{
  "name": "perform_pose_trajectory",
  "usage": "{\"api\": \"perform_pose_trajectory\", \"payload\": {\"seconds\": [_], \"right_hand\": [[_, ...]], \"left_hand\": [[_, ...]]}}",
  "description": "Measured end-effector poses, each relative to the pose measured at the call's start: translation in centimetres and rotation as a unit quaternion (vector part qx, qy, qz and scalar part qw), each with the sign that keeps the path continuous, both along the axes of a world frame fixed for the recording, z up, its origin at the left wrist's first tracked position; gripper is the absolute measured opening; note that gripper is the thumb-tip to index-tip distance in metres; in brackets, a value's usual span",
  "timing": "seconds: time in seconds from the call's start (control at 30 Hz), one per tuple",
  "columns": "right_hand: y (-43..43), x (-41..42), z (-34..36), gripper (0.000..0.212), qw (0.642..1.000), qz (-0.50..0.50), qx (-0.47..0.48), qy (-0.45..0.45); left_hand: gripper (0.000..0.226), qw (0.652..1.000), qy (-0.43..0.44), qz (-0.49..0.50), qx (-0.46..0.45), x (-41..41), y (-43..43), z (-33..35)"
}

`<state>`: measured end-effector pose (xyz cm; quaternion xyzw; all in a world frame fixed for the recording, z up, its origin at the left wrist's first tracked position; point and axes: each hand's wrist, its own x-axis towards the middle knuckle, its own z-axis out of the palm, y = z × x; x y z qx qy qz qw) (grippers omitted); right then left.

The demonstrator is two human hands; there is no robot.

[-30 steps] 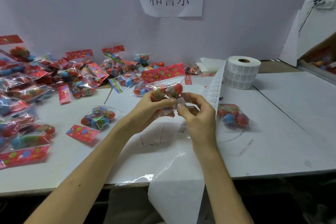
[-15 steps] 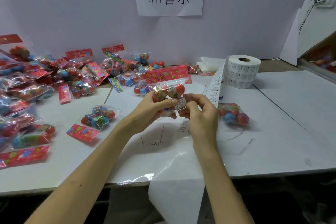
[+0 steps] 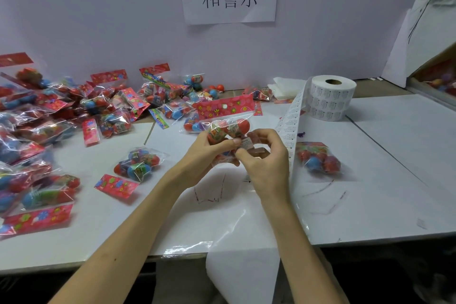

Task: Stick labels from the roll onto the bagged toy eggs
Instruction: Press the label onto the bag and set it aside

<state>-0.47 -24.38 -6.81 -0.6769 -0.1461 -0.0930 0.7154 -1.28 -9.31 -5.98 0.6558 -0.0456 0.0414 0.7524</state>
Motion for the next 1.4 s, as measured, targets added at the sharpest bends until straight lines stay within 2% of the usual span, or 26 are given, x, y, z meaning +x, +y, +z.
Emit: {"api": "perform_pose_trajectory", "payload": {"seconds": [0.1,0.2,0.33,0.47,0.63,0.97,1.1,1.2,1.4], "right_hand": [[0.22,-0.07,0.00,0.028,1.000,-0.009,-0.004,0.011],[0.35,0.13,0.07,0.015,0.999,-0.018,0.014,0.031],[0.28,0.51,0.04,0.021,0.997,-0.025,0.035,0.058],[0.24,0.24,0.08,0.006,0.999,-0.008,0.040,0.023],[-0.17,0.51,-0.07,0.005,0.998,-0.011,0.058,0.032],[-0.26,0.58,-0.21,0.009,0.998,-0.012,0.054,0.038],[-0.24,0.28,0.06,0.003,0.998,0.016,0.051,0.020],[-0.15,0.15,0.10,0.015,0.998,0.049,0.043,0.010],[-0.48,0.14,-0.04,0.025,0.997,0.066,0.044,0.009]], "left_hand": [[0.031,1.000,0.011,0.004,-0.001,0.08,-0.10,-0.16],[0.031,1.000,0.016,0.001,-0.001,0.00,-0.09,-0.02],[0.034,1.000,0.028,0.002,-0.002,-0.10,-0.07,0.17],[0.029,1.000,0.012,-0.007,-0.020,-0.05,0.07,0.05],[0.036,0.998,0.005,-0.055,-0.010,-0.26,0.26,0.09],[0.058,0.998,0.039,-0.044,0.022,-0.27,0.58,0.48],[0.043,0.999,0.025,-0.040,-0.009,-0.19,0.42,0.56],[0.032,0.999,0.012,-0.016,-0.035,-0.11,0.49,0.49],[0.032,0.999,0.018,-0.013,-0.035,-0.11,0.38,0.53]]}}
